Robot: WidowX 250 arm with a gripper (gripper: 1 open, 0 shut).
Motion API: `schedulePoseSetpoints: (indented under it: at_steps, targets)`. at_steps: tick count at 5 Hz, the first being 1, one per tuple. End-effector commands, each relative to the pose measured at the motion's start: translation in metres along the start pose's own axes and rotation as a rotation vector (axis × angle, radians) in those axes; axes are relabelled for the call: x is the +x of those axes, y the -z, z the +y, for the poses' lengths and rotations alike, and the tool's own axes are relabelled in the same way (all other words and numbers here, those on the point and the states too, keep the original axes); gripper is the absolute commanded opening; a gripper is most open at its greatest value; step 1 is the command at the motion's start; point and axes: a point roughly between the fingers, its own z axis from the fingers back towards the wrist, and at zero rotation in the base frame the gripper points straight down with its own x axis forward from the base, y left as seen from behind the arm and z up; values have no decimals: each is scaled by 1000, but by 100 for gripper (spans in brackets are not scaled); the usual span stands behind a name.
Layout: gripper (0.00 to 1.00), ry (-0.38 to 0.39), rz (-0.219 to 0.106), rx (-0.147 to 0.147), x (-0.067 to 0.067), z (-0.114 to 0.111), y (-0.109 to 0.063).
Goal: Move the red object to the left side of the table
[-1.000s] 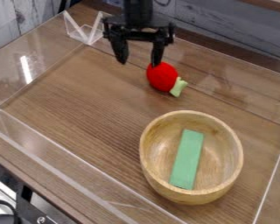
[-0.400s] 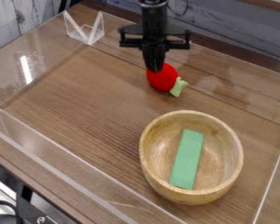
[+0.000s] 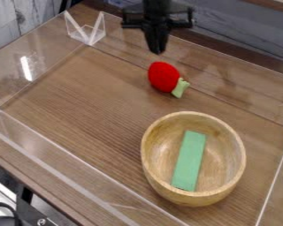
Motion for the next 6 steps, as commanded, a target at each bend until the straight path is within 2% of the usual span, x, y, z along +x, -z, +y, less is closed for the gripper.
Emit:
schedulePoseSetpoints:
  at_steps: [1,3,5,6]
  targets:
    - [100,28,-64,-5,12,1,-8]
    - [100,39,-32,17,-1,-3,17]
    - [100,-56,-17,39,-10,-21,48]
    - [0,-98,-17,47,-8,-18,54]
